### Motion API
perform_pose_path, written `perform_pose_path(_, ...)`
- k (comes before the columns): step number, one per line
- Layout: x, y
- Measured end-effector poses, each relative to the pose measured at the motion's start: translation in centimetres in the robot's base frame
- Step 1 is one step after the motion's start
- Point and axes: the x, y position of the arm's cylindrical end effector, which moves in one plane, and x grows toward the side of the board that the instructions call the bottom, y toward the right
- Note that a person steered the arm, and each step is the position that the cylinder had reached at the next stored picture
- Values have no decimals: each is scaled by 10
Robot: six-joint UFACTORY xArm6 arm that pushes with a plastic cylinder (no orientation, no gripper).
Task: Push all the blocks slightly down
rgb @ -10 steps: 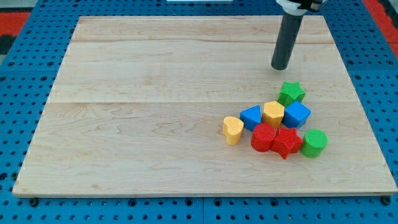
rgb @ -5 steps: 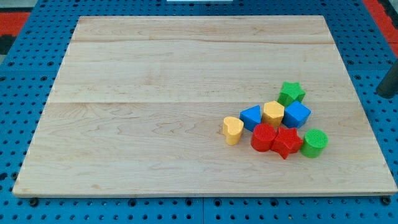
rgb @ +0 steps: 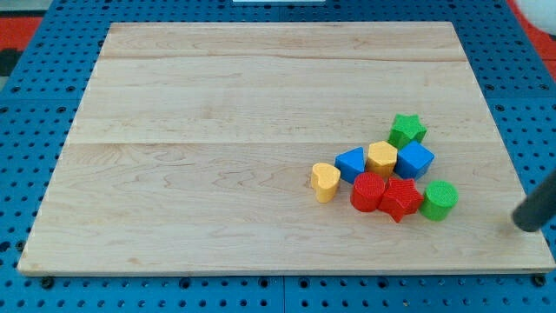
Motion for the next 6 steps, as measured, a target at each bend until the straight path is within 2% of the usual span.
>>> perform_pose_path(4, -19, -61)
perform_pose_path(5, -11, -61)
perform_pose_path(6, 20, -71)
